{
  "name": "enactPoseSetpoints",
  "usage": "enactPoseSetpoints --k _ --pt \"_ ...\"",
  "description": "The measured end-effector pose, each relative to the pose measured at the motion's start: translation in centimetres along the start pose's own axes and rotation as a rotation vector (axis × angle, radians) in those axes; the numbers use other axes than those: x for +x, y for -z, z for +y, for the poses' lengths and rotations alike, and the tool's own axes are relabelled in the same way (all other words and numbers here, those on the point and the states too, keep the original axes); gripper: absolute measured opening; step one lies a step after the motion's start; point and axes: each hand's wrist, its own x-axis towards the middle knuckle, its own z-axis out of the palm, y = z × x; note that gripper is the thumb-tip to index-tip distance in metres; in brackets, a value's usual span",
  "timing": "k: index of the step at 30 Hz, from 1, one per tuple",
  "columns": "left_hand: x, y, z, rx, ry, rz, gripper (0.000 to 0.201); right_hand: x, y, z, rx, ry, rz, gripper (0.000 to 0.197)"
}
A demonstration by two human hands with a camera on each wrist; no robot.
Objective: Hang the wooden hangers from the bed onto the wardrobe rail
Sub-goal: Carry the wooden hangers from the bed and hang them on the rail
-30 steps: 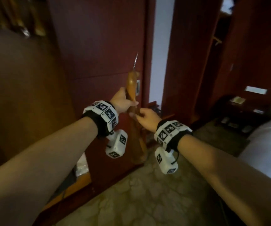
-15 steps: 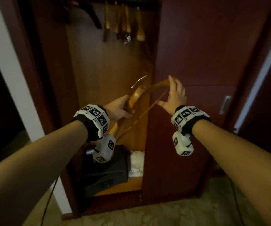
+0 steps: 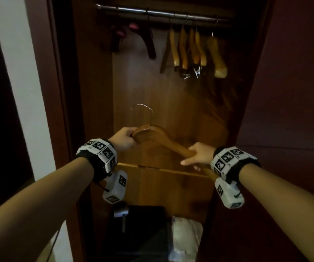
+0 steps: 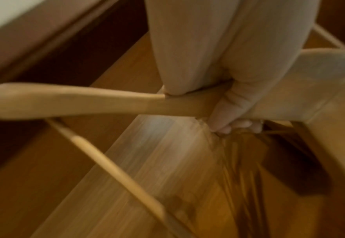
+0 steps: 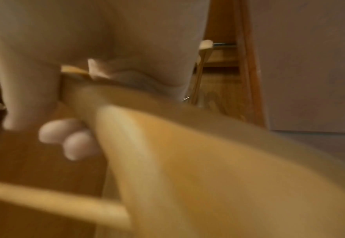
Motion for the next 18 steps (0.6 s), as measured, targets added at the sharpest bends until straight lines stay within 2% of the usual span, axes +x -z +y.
enactPoseSetpoints --k 3,6,9,12,15,18 --pt "4.7 2.6 -1.6 -0.072 -0.025 0.019 0.028 3.0 0.9 -0.2 0.087 -0.02 0.056 0.022" --pt "9.1 4.8 -2.6 -0.135 -0.072 0.013 0.036 4.8 1.4 -1.0 0.156 -0.066 0.099 0.017" --pt "12.6 6.0 -1.7 -0.185 -0.164 0.138 0.038 6.4 1.2 -3.0 0.166 -0.055 0.299 0.02" --pt "15.6 6.9 -0.5 -0.241 -0.229 0.129 0.057 8.1 1.5 -4.9 0.173 -0.078 0.461 0.023" --pt "17.8 7.3 -0.7 -0.332 -0.194 0.117 0.073 9.9 2.4 -6.6 0.272 -0.107 0.552 0.027" --pt "19.6 7.7 -1.0 -0.389 -0.117 0.135 0.069 11.9 3.4 -8.3 0.358 -0.155 0.578 0.03"
